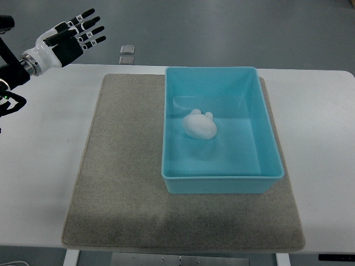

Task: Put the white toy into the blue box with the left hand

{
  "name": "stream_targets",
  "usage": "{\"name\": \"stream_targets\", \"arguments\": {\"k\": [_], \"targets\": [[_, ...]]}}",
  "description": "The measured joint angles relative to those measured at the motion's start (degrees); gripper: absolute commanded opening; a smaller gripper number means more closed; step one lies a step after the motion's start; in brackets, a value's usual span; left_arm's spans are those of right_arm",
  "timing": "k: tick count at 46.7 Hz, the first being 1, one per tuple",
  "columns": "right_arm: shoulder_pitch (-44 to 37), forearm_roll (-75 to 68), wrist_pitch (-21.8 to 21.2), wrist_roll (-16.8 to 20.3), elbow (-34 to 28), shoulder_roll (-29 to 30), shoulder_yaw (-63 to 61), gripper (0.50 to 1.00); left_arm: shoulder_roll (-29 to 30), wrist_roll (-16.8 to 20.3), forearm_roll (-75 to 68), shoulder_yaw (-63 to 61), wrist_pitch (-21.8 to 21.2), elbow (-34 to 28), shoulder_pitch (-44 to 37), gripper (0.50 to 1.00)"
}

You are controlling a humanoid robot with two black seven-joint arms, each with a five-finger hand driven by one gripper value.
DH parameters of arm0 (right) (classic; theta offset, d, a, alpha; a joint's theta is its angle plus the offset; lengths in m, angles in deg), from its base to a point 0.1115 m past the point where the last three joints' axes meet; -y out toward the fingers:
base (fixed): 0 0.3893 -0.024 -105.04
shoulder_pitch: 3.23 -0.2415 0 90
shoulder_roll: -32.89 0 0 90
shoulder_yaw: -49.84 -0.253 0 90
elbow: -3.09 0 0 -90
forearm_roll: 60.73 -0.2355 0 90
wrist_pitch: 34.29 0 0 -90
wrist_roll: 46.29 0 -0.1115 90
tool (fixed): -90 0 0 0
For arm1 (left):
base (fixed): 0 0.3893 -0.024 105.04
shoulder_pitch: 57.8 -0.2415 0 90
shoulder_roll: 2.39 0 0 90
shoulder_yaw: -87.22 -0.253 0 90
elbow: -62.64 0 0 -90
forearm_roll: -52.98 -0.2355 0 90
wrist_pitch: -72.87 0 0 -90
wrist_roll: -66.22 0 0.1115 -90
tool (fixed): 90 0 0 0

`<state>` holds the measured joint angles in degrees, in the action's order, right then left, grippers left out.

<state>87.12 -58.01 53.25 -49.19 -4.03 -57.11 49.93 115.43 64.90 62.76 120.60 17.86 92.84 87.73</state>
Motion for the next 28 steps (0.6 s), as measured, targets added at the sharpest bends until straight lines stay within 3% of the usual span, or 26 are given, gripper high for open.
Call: {"name": "stream_targets", "arguments": {"k": [28], "targets": [[0.00, -0.05, -0.63, 0.00, -0.31, 0.00, -0.09, 0.936, -0.17, 0.09, -0.11, -0.10, 0.00, 0.89, -0.84, 1.000]]}}
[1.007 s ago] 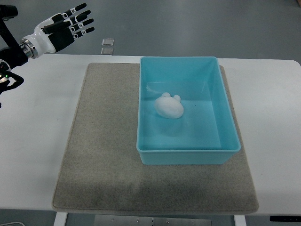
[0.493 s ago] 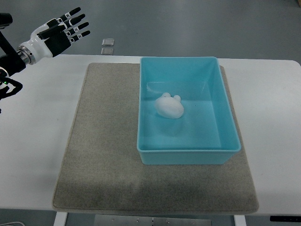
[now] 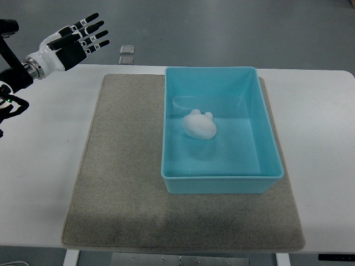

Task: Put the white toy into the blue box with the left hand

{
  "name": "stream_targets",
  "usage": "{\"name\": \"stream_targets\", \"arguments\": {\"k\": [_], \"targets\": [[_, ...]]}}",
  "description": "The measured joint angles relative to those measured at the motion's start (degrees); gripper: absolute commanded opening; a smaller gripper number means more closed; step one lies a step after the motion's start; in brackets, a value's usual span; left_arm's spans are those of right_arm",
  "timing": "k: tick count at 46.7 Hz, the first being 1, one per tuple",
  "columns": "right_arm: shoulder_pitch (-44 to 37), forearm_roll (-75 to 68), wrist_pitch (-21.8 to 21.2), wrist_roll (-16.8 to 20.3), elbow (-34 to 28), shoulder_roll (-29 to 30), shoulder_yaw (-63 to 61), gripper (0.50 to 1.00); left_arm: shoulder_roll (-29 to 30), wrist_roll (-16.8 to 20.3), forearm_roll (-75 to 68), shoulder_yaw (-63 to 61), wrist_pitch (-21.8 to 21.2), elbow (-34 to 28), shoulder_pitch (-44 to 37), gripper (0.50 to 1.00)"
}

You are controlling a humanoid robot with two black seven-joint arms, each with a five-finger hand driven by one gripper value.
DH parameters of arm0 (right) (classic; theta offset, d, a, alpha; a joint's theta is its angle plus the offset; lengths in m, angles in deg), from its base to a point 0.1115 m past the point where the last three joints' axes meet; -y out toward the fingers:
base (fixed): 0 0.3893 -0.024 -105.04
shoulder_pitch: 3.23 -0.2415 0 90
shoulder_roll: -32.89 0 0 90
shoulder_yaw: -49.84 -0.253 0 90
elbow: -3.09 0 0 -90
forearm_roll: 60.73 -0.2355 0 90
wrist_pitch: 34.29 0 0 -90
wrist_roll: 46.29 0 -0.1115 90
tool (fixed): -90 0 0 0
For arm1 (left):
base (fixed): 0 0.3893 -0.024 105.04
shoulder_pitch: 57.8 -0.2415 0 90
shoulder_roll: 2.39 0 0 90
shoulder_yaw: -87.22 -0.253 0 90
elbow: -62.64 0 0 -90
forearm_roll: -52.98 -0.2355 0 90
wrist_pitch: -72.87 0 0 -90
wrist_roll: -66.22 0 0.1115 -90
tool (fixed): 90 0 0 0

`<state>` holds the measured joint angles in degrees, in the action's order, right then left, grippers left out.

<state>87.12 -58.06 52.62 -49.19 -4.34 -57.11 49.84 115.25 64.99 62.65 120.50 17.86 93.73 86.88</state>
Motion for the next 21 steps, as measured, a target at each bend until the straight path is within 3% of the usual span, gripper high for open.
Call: {"name": "stream_targets", "arguments": {"k": [21], "targets": [[-0.12, 0.39, 0.14, -1.44, -2.93, 0.00, 0.08, 0.936, 0.44, 0.00, -0.09, 0.04, 0.00, 0.12, 0.08, 1.000]]}}
